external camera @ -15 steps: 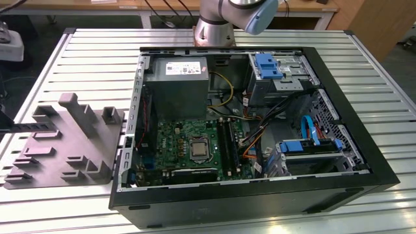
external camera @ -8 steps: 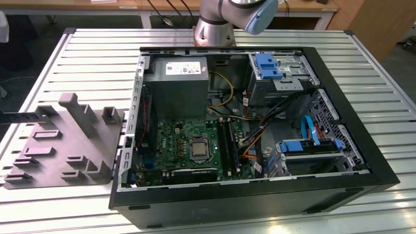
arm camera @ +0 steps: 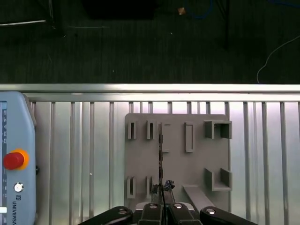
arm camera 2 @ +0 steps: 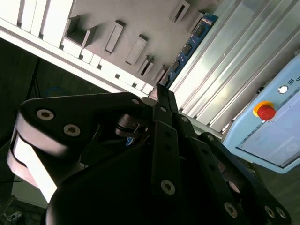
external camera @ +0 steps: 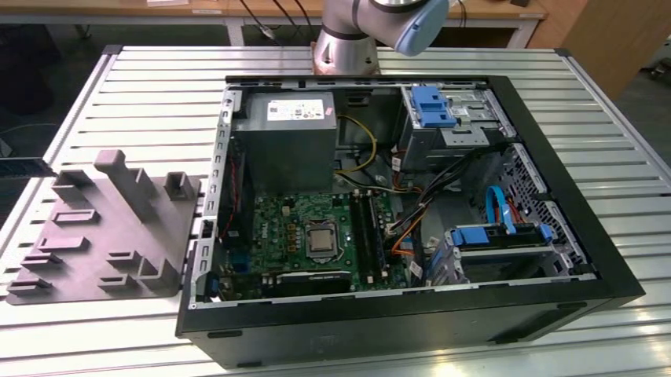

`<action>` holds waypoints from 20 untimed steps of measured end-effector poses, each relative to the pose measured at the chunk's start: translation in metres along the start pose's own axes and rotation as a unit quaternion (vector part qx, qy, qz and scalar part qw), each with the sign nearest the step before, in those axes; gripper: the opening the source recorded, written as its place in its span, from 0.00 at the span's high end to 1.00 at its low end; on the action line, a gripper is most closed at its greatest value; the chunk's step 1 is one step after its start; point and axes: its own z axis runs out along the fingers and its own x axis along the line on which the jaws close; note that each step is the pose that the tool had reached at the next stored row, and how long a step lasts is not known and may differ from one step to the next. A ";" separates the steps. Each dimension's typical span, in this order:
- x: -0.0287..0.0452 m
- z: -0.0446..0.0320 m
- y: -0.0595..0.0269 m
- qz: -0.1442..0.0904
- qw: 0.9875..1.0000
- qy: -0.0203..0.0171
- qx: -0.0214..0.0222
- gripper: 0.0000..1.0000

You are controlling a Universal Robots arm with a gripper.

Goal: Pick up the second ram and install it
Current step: 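Pick up the second ram and move it above second insertion slot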

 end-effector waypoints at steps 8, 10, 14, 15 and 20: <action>-0.0008 -0.0286 0.0011 0.000 1.000 0.000 0.000 0.89; -0.0010 -0.0354 0.0013 0.000 1.000 0.000 0.000 0.89; -0.0014 -0.0492 0.0019 0.000 1.000 0.000 0.000 0.89; -0.0015 -0.0523 0.0020 0.000 1.000 0.000 0.000 0.89; -0.0018 -0.0652 0.0025 0.000 1.000 0.000 0.000 0.89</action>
